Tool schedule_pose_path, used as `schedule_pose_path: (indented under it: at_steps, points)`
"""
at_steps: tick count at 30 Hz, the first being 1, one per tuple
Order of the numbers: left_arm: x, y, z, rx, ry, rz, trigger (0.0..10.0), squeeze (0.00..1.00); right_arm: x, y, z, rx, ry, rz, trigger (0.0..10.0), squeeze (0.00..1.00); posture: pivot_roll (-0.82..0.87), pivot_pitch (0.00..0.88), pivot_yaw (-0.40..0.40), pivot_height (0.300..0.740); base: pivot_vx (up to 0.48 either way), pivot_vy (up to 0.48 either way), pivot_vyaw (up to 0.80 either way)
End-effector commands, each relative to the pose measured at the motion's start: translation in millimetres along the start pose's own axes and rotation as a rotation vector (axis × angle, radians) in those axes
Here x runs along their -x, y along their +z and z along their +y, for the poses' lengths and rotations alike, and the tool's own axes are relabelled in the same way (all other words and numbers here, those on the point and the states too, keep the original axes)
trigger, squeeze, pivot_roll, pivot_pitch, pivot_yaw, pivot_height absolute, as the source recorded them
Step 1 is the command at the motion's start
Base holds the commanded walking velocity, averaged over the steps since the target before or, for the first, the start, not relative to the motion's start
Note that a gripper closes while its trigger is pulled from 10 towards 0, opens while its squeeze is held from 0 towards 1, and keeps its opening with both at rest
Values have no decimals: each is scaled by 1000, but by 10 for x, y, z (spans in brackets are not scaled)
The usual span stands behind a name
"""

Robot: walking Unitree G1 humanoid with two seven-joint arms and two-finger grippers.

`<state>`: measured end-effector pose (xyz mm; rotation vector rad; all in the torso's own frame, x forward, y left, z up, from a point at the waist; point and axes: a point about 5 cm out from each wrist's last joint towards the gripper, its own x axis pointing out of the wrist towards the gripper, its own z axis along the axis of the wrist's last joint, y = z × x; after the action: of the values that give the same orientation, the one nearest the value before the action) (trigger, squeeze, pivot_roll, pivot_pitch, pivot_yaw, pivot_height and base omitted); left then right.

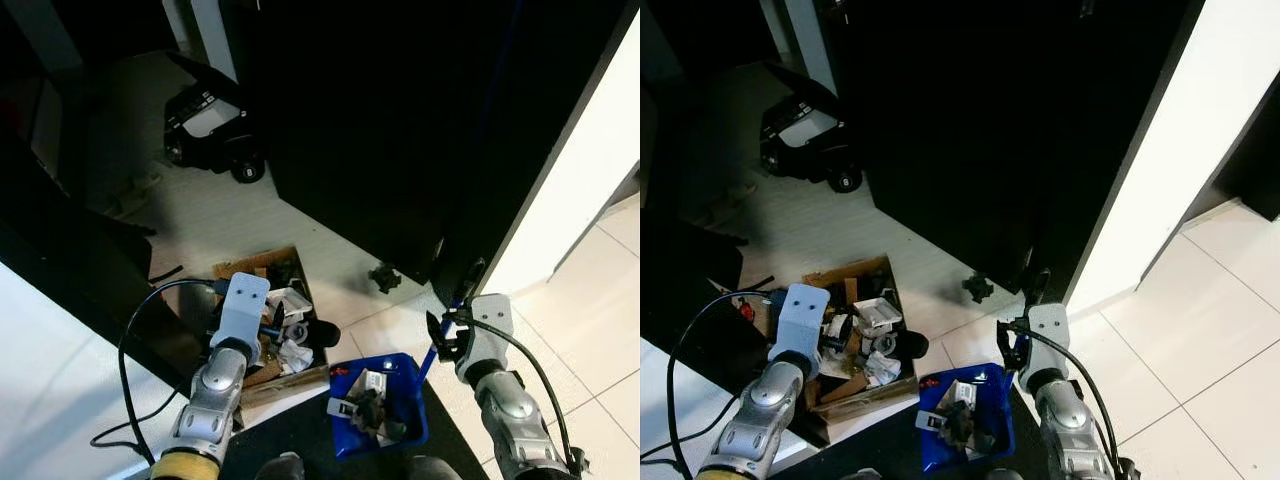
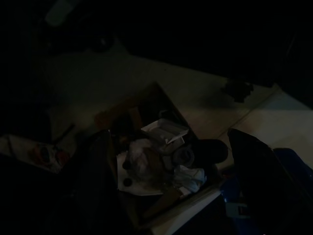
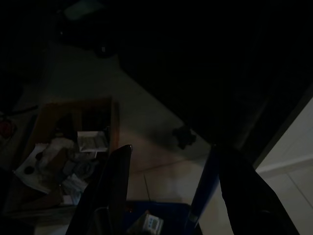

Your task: Sweep floor

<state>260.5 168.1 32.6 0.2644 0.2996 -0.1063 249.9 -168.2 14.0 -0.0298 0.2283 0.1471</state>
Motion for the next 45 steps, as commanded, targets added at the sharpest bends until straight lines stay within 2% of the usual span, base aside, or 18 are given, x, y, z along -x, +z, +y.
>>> schedule_pose_path:
  at_steps: [1, 5, 9, 10, 11, 12, 13, 15, 25, 30, 37, 45]
  points:
    - [-11, -37, -21, -23, -13, 14, 10000, 0, 21, -70, 16, 2, 1, 23, 10000, 0, -74, 16, 42, 740, 0, 0, 0]
    - [-20, -72, -29, -27, -19, 25, 10000, 0, 21, -112, 16, 2, -5, 35, 10000, 0, -74, 16, 42, 740, 0, 0, 0]
    - [21, -349, -4, -1, -27, 111, 10000, 0, 21, -199, 19, -5, -29, 67, 10000, 0, -88, 10, 47, 740, 0, 0, 0]
    - [21, -349, -4, -1, -27, 111, 10000, 0, 21, -199, 19, -5, -29, 67, 10000, 0, -88, 10, 47, 740, 0, 0, 0]
    - [37, -418, 28, 41, -8, 137, 10000, 0, 26, -224, 12, -3, -33, 77, 10000, 0, -91, 9, 46, 740, 0, 0, 0]
    - [37, -418, 28, 41, -8, 137, 10000, 0, 26, -224, 12, -3, -33, 77, 10000, 0, -91, 9, 46, 740, 0, 0, 0]
    - [64, -514, 91, 130, 28, 171, 10000, 0, 41, -273, -7, 4, -40, 97, 10000, 0, -90, 5, 44, 740, 0, 0, 0]
    - [86, -577, 122, 181, 45, 195, 10000, 0, 63, -331, -30, 18, -44, 125, 10000, 0, -88, 1, 42, 740, 0, 0, 0]
    - [82, -645, 114, 155, 39, 217, 10000, 0, 63, -356, -91, 28, -57, 135, 10000, 0, -88, 0, 43, 740, 0, 0, 0]
    - [47, -628, 44, 115, 18, 208, 10000, 0, 12, -318, -70, 24, -57, 115, 10000, 0, -88, 0, 48, 740, 0, 0, 0]
    - [53, -633, 47, 116, 17, 206, 10000, 0, 12, -326, -55, 21, -57, 113, 10000, 0, -86, 0, 51, 740, 0, 0, 0]
    - [60, -637, 73, 110, 20, 189, 10000, 0, 28, -345, -87, 25, -60, 116, 10000, 0, -83, 0, 54, 740, 0, -443, 0]
